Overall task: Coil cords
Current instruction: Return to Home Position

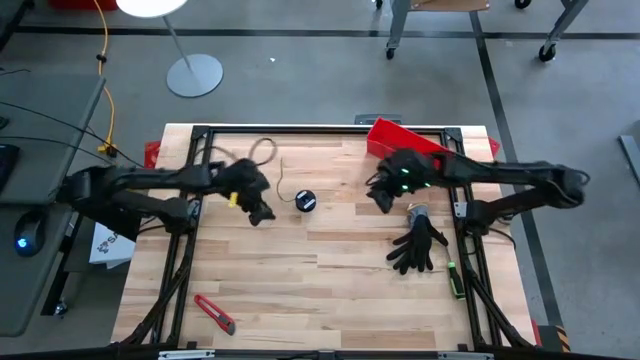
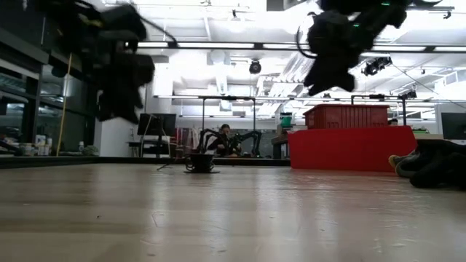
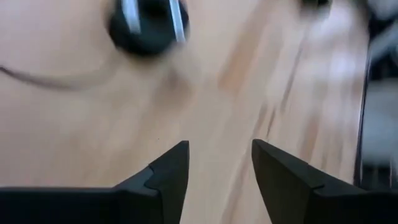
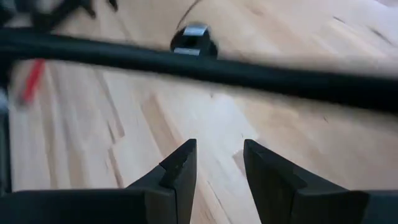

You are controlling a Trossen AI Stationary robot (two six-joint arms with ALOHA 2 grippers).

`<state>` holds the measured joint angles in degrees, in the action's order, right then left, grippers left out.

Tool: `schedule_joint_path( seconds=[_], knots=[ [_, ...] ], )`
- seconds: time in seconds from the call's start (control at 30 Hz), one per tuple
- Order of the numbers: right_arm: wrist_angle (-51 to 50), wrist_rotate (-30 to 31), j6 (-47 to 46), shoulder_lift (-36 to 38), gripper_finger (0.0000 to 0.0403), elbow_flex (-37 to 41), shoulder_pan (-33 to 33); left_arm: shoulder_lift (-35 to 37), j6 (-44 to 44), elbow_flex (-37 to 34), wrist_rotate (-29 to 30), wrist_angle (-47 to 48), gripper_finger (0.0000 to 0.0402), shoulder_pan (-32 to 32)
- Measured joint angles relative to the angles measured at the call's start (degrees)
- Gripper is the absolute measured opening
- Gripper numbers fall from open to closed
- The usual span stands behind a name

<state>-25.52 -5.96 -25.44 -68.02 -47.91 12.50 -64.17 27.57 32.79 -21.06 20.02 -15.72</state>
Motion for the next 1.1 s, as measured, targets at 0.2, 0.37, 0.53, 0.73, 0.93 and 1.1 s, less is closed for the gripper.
schedule_joint_path(
  seconds=[0.2, 0.37, 0.53, 0.73, 0.93, 1.1],
  knots=[
    [20.7, 5.7, -15.2, 13.2, 0.0126, 13.1, -5.5, 12.3, 9.2, -5.9, 21.4, -8.6, 0.0161, 5.3],
    [26.7, 8.1, -16.9, 12.7, 0.0126, 14.2, -7.8, 12.6, 6.2, -7.7, 25.7, -17.9, 0.016, 5.6],
    [25.1, 11.6, -18.0, 11.5, 0.0126, 11.6, -8.4, 14.0, -0.4, -11.2, 24.8, -24.6, 0.016, 5.9],
    [24.1, 24.5, -16.3, 11.6, 0.0126, 9.1, -8.4, 17.8, -2.4, -21.6, 22.7, -39.7, 0.016, 9.8],
    [19.5, 29.4, -13.1, 11.6, 0.0126, 6.1, -8.4, 23.7, -3.3, -28.2, 21.9, -43.6, 0.016, 16.6],
    [14.7, 30.2, -13.1, 11.6, 0.0126, 4.4, -10.3, 27.2, -4.4, -32.2, 27.4, -42.3, 0.016, 20.3]
  ],
)
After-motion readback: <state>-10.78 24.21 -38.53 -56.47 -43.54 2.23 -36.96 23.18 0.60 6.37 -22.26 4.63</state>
